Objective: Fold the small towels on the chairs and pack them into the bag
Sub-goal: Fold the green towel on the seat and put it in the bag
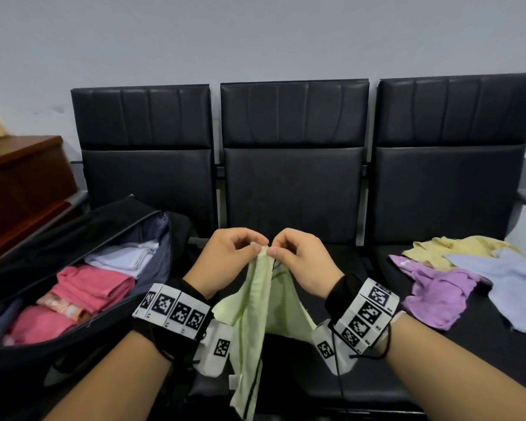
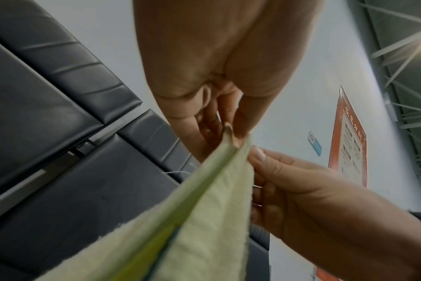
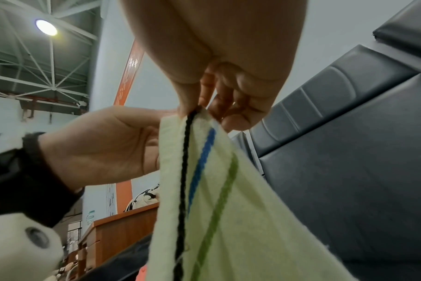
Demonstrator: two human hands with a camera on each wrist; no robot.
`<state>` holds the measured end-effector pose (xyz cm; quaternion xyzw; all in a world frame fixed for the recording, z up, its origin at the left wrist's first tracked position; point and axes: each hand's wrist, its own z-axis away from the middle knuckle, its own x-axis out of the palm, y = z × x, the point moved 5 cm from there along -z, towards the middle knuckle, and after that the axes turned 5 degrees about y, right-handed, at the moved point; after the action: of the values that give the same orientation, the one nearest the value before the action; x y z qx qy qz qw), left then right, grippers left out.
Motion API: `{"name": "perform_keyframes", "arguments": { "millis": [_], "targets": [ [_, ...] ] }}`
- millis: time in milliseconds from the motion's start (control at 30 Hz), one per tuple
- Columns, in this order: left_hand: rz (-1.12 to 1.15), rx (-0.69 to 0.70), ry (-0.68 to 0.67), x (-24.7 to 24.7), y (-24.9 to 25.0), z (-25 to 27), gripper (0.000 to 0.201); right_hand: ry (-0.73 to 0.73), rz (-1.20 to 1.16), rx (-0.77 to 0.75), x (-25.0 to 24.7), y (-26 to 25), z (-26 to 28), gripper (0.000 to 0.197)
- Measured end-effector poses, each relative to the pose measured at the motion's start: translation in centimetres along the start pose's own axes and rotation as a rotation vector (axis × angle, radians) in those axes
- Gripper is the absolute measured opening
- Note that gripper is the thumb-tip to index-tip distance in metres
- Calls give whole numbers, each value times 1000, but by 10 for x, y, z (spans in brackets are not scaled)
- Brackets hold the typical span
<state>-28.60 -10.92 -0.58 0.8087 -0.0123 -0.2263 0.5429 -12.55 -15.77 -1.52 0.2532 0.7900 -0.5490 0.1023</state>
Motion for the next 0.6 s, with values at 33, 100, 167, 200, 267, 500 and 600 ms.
{"name": "perform_keyframes", "arguments": {
  "millis": [33,100,167,200,267,500,600],
  "targets": [
    [14,-10,-15,-1,0,1,16,19,-8,-1,-1,0,-1,14],
    [32,-6,-53,0,3,3,14,47,-25,0,-2,1,-4,15],
    [17,21,-57,0,6,5,12,53,-36,3,-1,1,-6,16],
    [5,34,-47,0,7,6,13,53,-37,4,-1,1,-7,16],
    [-29,55,-19,2,8,6,14,55,-39,8,1,2,-7,16],
    [-66,144,142,-5,9,0,20,-144,-24,0,8,13,-5,10],
    [-40,162,258,-15,15,-4,27,-260,121,47,12,35,0,16]
  ]
}}
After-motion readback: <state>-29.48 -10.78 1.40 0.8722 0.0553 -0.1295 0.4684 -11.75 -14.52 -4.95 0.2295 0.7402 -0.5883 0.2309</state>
